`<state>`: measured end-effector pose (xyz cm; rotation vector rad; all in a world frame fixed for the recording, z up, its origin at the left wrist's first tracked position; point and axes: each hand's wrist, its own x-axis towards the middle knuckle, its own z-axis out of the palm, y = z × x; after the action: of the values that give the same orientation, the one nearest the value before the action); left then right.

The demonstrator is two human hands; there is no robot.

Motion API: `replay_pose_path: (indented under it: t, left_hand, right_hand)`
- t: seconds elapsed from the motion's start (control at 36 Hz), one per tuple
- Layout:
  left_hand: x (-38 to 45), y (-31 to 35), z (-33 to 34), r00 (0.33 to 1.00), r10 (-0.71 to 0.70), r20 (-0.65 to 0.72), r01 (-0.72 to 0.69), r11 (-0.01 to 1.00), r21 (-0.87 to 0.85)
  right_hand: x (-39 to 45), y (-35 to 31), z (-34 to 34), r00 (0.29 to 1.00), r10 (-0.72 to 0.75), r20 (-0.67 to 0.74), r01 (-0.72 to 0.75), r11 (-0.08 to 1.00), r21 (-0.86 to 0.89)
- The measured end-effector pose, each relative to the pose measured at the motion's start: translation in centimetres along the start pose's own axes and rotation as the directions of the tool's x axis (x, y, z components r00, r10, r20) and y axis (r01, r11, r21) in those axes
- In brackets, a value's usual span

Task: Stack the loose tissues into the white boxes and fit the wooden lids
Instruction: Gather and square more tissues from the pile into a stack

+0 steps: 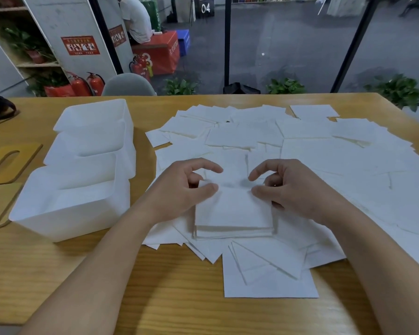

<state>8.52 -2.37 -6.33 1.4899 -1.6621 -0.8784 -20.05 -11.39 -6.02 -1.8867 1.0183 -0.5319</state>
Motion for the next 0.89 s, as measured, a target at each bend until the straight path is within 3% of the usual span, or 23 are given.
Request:
replay_pose_path:
  t: [0.17, 0.44, 0.61, 0.89]
  left_hand:
    - [-0.2, -0.2, -0.3, 0.998, -0.035, 0.056, 0.032, 0.998, 0.051]
    - [-0.1, -0.4, -1.3, 0.986, -0.069, 0.149, 0.108, 0.955, -0.276]
    - [-0.1, -0.7, -1.2, 0.982, -0.144, 0.122, 0.139, 0.989, 0.051]
    - [0.0, -1.1, -1.4, 0.988, -0.113, 0.102, 0.088, 0.972, 0.216]
  right_hand:
    - [-0.2, -0.3, 0.2, 1.000, 0.017, 0.016, -0.017, 0.999, -0.051]
    - [-0.5, -0.8, -0.3, 0.998, 0.040, 0.050, -0.045, 0.993, 0.107]
    - [-0.4, -0.3, 0.3, 1.000, 0.026, 0.014, -0.025, 0.997, -0.069]
    - [-0.1, 0.0, 0.5, 0.998, -0.019, 0.064, 0.030, 0.981, -0.191]
